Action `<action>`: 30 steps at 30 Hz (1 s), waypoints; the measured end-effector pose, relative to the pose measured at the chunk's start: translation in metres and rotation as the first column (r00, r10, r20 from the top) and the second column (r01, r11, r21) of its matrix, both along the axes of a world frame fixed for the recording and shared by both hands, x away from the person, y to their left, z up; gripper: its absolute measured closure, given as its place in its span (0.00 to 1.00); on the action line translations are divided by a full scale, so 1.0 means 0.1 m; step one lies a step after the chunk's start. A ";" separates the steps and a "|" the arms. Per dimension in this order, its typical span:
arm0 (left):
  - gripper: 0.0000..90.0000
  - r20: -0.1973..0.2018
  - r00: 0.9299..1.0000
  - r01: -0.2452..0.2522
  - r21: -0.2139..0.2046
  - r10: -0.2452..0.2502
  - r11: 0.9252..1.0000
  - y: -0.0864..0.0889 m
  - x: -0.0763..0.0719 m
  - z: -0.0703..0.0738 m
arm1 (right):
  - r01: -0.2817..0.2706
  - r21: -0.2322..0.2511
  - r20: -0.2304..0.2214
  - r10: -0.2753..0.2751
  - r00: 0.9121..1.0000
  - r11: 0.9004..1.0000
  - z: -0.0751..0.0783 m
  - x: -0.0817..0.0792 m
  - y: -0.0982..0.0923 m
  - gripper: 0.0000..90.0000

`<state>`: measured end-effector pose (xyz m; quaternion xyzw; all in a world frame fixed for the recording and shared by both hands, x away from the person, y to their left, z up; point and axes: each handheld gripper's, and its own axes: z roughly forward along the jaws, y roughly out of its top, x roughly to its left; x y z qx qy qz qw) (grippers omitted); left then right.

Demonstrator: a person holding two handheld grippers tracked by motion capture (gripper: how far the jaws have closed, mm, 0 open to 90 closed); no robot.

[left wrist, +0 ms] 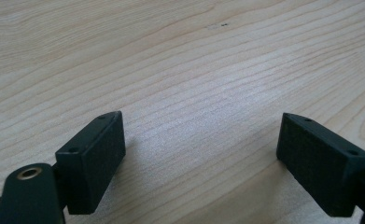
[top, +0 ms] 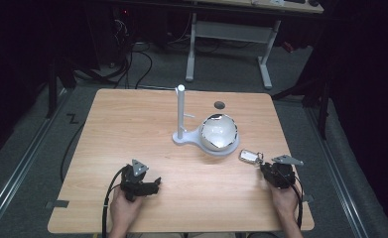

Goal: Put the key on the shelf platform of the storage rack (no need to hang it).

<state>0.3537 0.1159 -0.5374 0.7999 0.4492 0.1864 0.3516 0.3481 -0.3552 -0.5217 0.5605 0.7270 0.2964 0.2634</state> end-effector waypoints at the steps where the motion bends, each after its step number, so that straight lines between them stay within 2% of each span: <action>1: 0.18 0.000 1.000 0.000 0.000 0.000 1.000 0.00 0.00 0.00 | -0.003 0.015 0.009 0.003 1.000 1.000 0.03 -0.02 0.00 0.83; 6: 0.18 0.000 1.000 0.000 0.001 0.000 1.000 0.00 0.00 0.00 | -0.011 0.046 0.024 0.010 1.000 0.999 0.10 -0.06 -0.03 0.83; 10: 0.18 0.000 1.000 0.000 0.000 0.000 1.000 0.00 0.00 0.00 | -0.022 0.043 0.053 0.020 0.998 0.999 0.21 -0.09 -0.01 0.83; 15: 0.18 -0.001 1.000 0.000 -0.001 0.000 1.000 0.00 0.00 0.00 | -0.052 0.031 0.095 0.049 0.994 0.998 0.36 -0.13 0.04 0.83; 25: 0.18 -0.001 1.000 0.000 -0.001 0.000 1.000 0.00 0.00 0.00 | -0.081 0.054 0.138 0.073 0.988 0.995 0.55 -0.17 0.08 0.83; 26: 0.18 -0.001 1.000 0.000 -0.001 0.000 1.000 0.00 0.00 0.00 | -0.090 0.065 0.151 0.080 0.985 0.994 0.60 -0.18 0.08 0.83; 30: 0.18 -0.001 1.000 0.000 -0.001 0.000 1.000 0.00 0.00 0.00 | -0.109 0.057 0.171 0.098 0.980 0.992 0.69 -0.21 0.11 0.83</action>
